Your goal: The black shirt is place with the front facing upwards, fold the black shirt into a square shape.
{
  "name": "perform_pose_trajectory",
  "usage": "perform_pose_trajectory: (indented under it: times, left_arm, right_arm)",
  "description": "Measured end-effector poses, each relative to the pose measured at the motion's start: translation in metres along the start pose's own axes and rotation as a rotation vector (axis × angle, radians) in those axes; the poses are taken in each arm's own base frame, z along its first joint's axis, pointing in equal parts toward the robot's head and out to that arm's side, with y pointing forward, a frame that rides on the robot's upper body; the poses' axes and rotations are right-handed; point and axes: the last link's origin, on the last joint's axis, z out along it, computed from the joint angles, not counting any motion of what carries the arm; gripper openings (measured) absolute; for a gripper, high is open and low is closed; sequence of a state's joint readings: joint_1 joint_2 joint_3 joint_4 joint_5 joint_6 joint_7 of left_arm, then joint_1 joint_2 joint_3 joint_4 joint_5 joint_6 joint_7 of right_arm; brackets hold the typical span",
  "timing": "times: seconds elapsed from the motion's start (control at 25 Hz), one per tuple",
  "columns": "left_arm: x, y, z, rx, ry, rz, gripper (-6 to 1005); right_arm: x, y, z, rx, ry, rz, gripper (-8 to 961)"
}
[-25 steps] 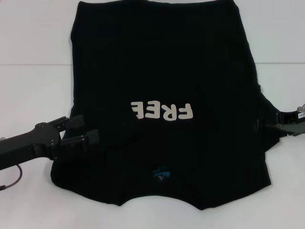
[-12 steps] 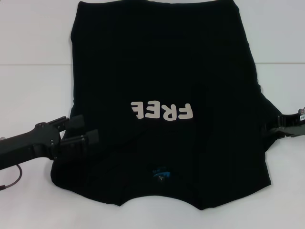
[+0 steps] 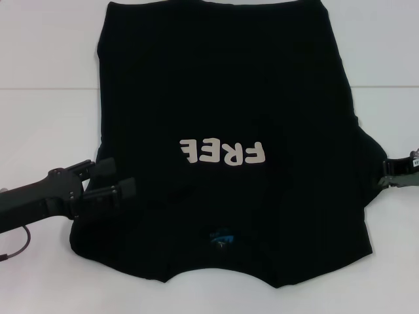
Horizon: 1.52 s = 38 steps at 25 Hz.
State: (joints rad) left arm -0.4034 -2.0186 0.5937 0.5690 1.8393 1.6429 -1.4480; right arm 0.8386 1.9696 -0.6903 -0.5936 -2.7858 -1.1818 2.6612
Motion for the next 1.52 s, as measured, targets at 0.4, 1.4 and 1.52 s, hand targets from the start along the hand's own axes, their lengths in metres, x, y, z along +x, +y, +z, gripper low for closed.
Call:
perform_pose_trajectory:
  times: [0.4, 1.4, 1.52]
  left_arm:
    - [0.0, 0.0, 0.0, 0.0, 0.0, -0.001, 905]
    - [-0.001, -0.002, -0.002, 0.01, -0.012, -0.008, 907]
    - [-0.001, -0.002, -0.002, 0.01, -0.012, -0.008, 907]
  right_arm:
    - [-0.003, -0.005, -0.007, 0.008, -0.024, 0.005, 27]
    - [-0.014, -0.03, -0.069, -0.062, -0.205, 0.034, 21]
    - [-0.015, -0.03, -0.07, -0.072, -0.213, 0.024, 21]
